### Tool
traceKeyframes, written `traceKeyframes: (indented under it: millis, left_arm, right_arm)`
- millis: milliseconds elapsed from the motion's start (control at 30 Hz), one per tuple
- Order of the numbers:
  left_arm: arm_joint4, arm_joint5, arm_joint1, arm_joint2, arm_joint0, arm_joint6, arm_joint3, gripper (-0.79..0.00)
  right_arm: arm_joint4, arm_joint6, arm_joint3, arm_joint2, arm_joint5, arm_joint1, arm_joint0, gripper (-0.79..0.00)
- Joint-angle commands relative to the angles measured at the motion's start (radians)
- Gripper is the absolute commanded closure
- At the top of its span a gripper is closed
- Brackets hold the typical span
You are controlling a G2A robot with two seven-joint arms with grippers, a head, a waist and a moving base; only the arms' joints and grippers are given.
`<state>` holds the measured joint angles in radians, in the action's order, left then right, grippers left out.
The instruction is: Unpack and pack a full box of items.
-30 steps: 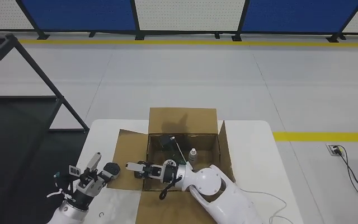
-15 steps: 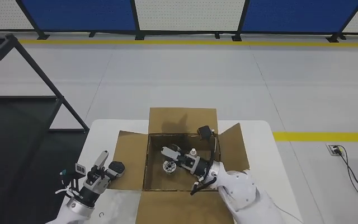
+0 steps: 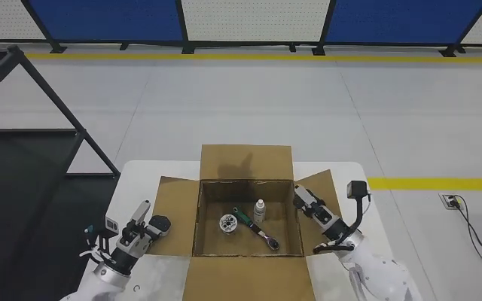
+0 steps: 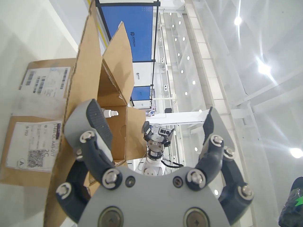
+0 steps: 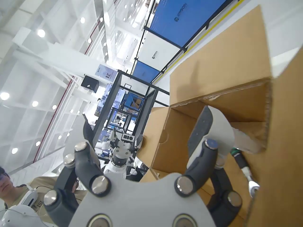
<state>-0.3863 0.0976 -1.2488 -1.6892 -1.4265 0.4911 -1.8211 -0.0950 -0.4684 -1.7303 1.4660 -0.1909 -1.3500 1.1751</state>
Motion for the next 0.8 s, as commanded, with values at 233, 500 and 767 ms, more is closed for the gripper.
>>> traceKeyframes:
  millis: [233, 500, 767]
  left_arm:
    - [0.013, -0.003, 0.003, 0.010, 0.001, -0.014, 0.008, -0.785]
    - [0.024, -0.004, 0.004, 0.026, -0.003, -0.025, 0.025, -0.785]
    - [0.034, -0.003, 0.006, 0.039, -0.006, -0.026, 0.036, -0.785]
  right_arm:
    - [0.019, 0.049, 0.052, 0.039, -0.006, 0.008, 0.043, -0.785]
    - [0.035, 0.058, 0.099, 0.046, -0.017, 0.013, 0.059, -0.785]
    - [0.044, 0.067, 0.139, 0.042, -0.018, 0.017, 0.066, -0.785]
